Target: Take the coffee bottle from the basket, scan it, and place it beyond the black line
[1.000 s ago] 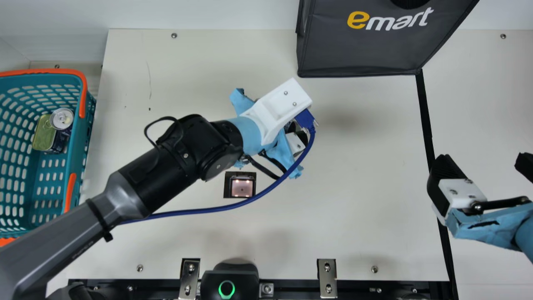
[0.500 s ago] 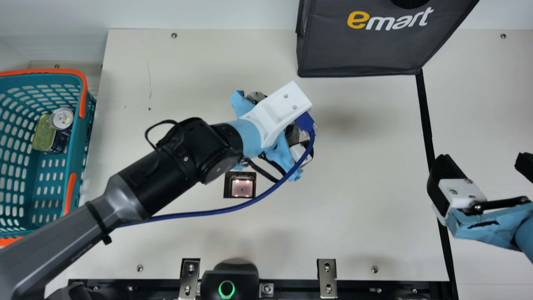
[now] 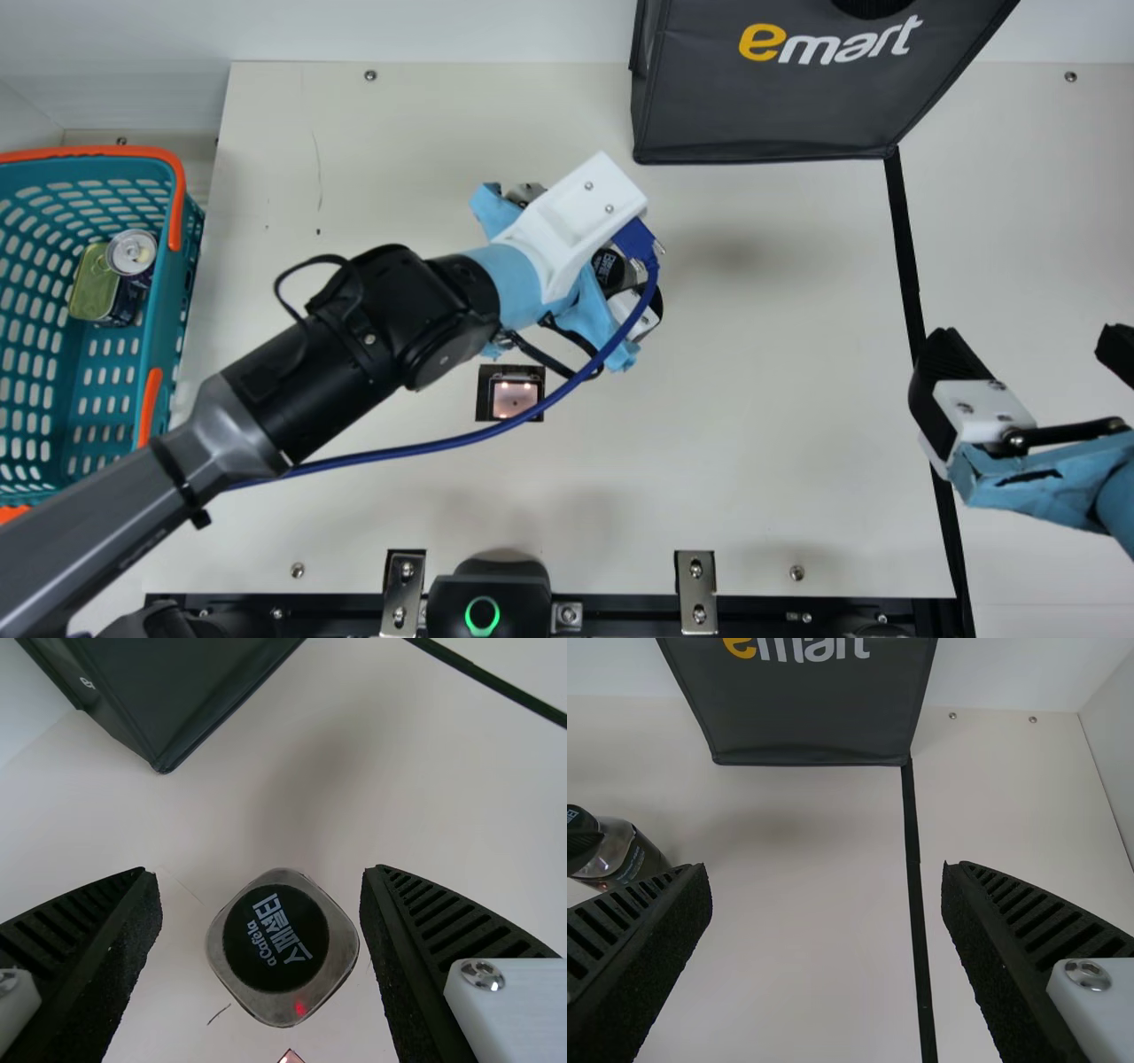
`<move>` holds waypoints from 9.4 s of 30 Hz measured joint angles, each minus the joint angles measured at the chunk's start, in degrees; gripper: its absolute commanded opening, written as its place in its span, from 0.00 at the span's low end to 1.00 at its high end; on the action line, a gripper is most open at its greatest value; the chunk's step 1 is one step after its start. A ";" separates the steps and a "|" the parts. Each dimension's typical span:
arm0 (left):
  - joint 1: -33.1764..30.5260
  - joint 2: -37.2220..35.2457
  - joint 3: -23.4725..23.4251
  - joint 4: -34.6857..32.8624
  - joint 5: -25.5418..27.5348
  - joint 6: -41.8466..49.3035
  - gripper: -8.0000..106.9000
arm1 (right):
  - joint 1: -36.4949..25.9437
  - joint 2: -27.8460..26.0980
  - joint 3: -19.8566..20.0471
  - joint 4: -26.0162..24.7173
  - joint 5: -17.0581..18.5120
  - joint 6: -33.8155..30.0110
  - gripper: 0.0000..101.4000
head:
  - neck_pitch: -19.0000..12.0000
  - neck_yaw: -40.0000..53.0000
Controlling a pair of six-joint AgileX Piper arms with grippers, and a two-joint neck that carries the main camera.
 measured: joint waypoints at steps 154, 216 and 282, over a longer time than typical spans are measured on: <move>48.30 -62.55 46.42 -3.25 8.62 7.52 0.85 | 0.00 0.00 0.00 0.00 -0.05 0.00 0.90 | 0.00 0.00; 48.08 -62.55 46.42 -2.61 8.62 6.78 0.85 | 2.89 2.95 0.31 -1.13 -3.47 0.46 0.90 | 0.00 0.00; 48.08 -62.55 46.42 -2.61 8.62 6.78 0.85 | 34.40 22.71 1.34 -8.87 -17.20 15.39 0.90 | 0.00 0.00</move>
